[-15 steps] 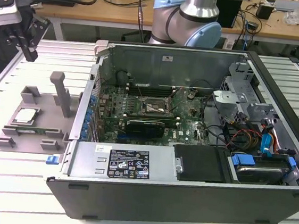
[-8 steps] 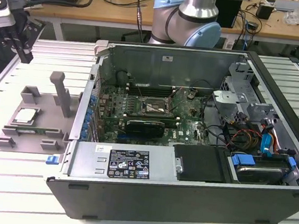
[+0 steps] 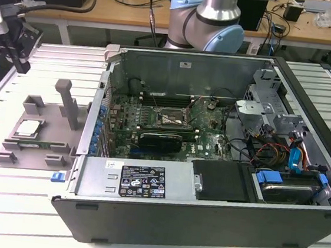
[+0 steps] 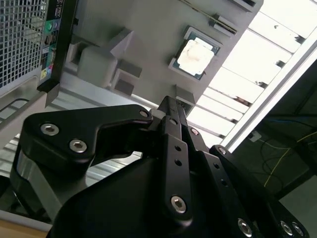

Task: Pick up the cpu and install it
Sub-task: 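Reach for the cpu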

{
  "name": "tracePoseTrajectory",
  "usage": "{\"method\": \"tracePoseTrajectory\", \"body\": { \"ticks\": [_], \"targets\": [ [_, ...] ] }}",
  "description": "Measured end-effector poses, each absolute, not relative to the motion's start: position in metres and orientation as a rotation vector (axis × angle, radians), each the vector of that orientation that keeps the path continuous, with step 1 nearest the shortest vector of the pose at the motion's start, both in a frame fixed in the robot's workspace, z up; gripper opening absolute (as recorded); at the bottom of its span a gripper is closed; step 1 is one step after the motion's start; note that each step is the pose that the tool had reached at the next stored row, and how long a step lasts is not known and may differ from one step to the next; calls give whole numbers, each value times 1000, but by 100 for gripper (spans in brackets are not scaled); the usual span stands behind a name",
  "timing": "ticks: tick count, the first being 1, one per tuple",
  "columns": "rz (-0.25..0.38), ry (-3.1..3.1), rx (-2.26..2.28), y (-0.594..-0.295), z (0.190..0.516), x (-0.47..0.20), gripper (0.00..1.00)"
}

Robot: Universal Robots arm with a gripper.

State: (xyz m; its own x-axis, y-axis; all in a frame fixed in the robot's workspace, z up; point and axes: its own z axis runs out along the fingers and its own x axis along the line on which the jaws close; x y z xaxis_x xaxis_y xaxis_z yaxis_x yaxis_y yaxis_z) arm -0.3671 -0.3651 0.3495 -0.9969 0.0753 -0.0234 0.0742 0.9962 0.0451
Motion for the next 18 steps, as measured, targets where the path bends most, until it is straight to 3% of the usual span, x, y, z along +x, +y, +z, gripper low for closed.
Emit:
{"method": "tracePoseTrajectory", "body": {
  "ticks": [18],
  "targets": [
    [69, 3114, 117, -366, 320, -386, 11]
  ]
}}
